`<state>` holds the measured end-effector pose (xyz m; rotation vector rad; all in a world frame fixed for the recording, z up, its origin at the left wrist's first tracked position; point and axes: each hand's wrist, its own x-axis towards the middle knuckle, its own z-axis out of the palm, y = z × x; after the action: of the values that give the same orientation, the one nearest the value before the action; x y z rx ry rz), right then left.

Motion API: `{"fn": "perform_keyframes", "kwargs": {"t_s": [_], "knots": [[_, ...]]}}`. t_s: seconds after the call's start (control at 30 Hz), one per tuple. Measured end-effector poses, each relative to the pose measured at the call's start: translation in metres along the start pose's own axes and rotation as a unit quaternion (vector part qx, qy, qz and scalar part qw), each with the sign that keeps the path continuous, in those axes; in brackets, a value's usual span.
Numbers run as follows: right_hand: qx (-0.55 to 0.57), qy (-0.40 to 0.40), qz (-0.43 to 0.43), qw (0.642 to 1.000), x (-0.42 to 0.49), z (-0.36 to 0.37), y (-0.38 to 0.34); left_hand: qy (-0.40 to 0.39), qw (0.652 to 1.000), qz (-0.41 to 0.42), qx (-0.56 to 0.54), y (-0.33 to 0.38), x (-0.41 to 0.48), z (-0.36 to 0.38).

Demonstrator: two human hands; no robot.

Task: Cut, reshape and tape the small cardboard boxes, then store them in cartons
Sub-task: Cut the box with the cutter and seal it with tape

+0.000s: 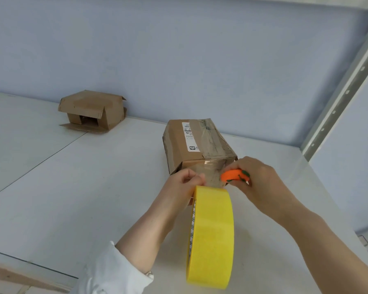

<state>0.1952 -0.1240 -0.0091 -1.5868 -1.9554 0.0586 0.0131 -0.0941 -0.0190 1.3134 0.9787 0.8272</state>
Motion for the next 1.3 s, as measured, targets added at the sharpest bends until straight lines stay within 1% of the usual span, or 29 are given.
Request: {"fn": "perform_keyframes", "kwargs": {"t_s": [0.07, 0.2, 0.3, 0.37, 0.43, 0.53, 0.63, 0.73, 0.83, 0.93, 0.97, 1.0, 1.03, 1.1, 1.13, 1.2, 1.3], "knots": [[0.078, 0.043, 0.045, 0.995, -0.003, -0.011, -0.004, -0.009, 1.0, 0.011, 0.0, 0.003, -0.003, 0.0], [0.218, 0.113, 0.107, 0.963, 0.003, -0.025, -0.021, -0.016, 0.997, 0.057, -0.043, 0.007, -0.013, 0.003], [0.326, 0.12, 0.145, 0.927, 0.011, -0.026, -0.036, 0.0, 0.988, 0.127, -0.083, 0.007, -0.024, 0.004], [0.358, 0.115, 0.16, 0.913, 0.015, -0.024, -0.043, 0.013, 0.979, 0.185, -0.085, 0.007, -0.033, 0.004], [0.353, 0.118, 0.147, 0.916, 0.017, -0.018, -0.046, 0.023, 0.971, 0.228, -0.066, 0.007, -0.038, 0.003], [0.31, 0.11, 0.089, 0.94, 0.016, -0.004, -0.051, 0.019, 0.97, 0.234, -0.066, 0.005, -0.039, 0.0], [0.157, 0.1, 0.022, 0.982, 0.007, 0.019, -0.055, 0.004, 0.972, 0.224, -0.074, 0.002, -0.037, -0.006], [0.068, 0.132, -0.029, 0.988, 0.005, 0.034, -0.051, -0.019, 0.972, 0.196, -0.128, 0.001, -0.035, -0.013], [0.026, 0.142, 0.004, 0.99, 0.019, 0.033, -0.048, -0.042, 0.973, 0.166, -0.153, 0.003, -0.03, -0.026], [0.006, 0.129, 0.047, 0.991, 0.036, 0.032, -0.041, -0.06, 0.973, 0.174, -0.139, 0.01, -0.021, -0.04], [0.029, 0.128, 0.066, 0.989, 0.041, 0.029, -0.041, -0.068, 0.972, 0.186, -0.125, 0.012, -0.017, -0.045], [0.079, 0.135, 0.091, 0.983, 0.044, 0.025, -0.043, -0.076, 0.971, 0.2, -0.106, 0.015, -0.015, -0.05], [0.149, 0.148, 0.119, 0.97, 0.047, 0.02, -0.048, -0.086, 0.969, 0.217, -0.083, 0.018, -0.013, -0.055], [0.291, 0.174, 0.146, 0.929, 0.051, 0.011, -0.064, -0.103, 0.962, 0.247, -0.045, 0.021, -0.01, -0.066], [0.335, 0.162, 0.148, 0.916, 0.053, 0.009, -0.074, -0.113, 0.958, 0.26, -0.032, 0.022, -0.008, -0.073], [0.393, 0.095, 0.156, 0.901, 0.055, 0.015, -0.097, -0.133, 0.951, 0.278, -0.011, 0.023, -0.006, -0.086], [0.476, -0.006, 0.19, 0.858, 0.064, 0.034, -0.124, -0.137, 0.947, 0.289, 0.015, 0.022, -0.002, -0.107]]}}
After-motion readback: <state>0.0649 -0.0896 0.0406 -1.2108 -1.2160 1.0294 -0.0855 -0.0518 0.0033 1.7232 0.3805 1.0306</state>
